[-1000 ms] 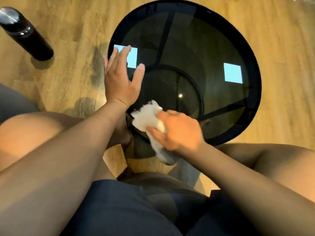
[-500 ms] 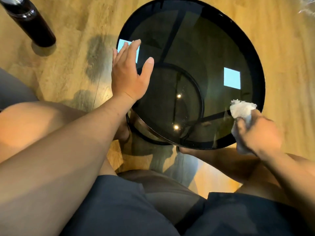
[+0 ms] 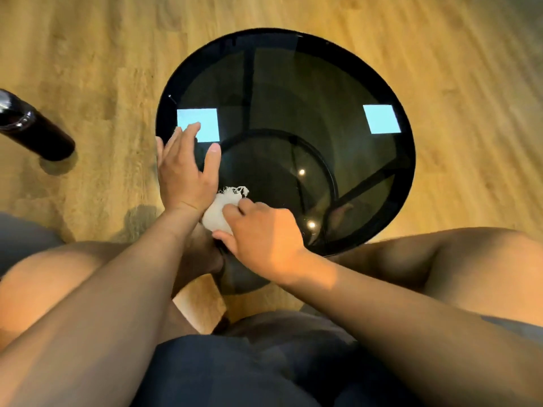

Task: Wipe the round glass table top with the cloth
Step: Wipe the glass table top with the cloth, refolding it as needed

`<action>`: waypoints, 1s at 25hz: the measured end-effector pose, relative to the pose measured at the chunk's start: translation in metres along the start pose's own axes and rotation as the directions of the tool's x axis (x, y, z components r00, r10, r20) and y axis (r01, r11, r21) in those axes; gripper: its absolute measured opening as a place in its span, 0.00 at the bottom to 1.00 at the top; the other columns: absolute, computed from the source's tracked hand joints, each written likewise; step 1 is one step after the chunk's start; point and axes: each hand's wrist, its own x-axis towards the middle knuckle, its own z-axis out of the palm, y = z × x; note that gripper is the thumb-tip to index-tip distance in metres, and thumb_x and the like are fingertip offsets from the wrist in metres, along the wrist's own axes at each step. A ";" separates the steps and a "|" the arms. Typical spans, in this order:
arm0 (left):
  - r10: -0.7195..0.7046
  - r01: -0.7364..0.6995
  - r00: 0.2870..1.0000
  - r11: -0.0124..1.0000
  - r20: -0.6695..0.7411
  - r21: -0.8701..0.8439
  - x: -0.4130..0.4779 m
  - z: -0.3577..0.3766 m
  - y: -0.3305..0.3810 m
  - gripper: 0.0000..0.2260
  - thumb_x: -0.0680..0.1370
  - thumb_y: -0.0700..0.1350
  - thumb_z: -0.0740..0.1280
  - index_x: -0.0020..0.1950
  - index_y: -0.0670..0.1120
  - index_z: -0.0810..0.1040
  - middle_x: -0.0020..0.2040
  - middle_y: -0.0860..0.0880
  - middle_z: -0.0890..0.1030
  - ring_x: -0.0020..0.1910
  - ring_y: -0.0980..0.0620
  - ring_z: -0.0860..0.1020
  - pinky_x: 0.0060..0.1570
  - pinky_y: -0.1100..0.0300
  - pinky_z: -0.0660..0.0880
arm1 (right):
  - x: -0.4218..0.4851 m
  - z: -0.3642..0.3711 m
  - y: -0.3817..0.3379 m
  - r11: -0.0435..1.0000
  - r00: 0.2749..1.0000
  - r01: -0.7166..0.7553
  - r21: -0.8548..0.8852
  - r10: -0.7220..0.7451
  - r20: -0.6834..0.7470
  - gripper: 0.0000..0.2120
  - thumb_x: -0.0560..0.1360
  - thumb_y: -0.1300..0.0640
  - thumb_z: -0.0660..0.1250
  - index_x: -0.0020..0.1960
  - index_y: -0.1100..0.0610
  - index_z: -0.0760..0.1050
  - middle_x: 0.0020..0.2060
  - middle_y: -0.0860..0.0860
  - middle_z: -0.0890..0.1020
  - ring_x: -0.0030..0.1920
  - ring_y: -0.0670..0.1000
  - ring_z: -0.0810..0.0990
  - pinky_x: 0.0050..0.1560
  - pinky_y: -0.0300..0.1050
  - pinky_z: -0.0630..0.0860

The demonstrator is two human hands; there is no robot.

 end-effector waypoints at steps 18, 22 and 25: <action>-0.047 0.046 0.998 0.998 0.031 0.052 0.000 0.000 0.007 0.26 0.77 0.58 0.56 0.70 0.45 0.73 0.71 0.44 0.74 0.75 0.47 0.65 0.79 0.47 0.47 | 0.125 -0.017 0.350 0.752 0.765 -0.644 -0.141 0.637 -0.092 0.22 0.81 0.44 0.53 0.59 0.63 0.69 0.51 0.66 0.79 0.49 0.66 0.79 0.42 0.52 0.70; -0.035 0.034 0.999 0.999 0.005 0.024 0.002 0.001 0.005 0.26 0.77 0.57 0.57 0.69 0.43 0.74 0.69 0.44 0.75 0.74 0.49 0.66 0.78 0.44 0.48 | 0.244 -0.036 0.312 0.832 0.831 -0.553 -0.047 0.548 -0.094 0.22 0.79 0.43 0.56 0.58 0.61 0.75 0.52 0.64 0.81 0.51 0.64 0.80 0.46 0.51 0.73; -0.031 0.031 0.999 1.000 -0.009 -0.003 0.001 0.003 0.004 0.26 0.77 0.56 0.58 0.68 0.42 0.75 0.69 0.45 0.76 0.74 0.49 0.67 0.78 0.42 0.49 | 0.304 -0.050 0.266 0.862 0.864 -0.501 -0.077 0.494 -0.094 0.13 0.78 0.50 0.61 0.51 0.59 0.78 0.44 0.60 0.80 0.43 0.61 0.78 0.42 0.48 0.71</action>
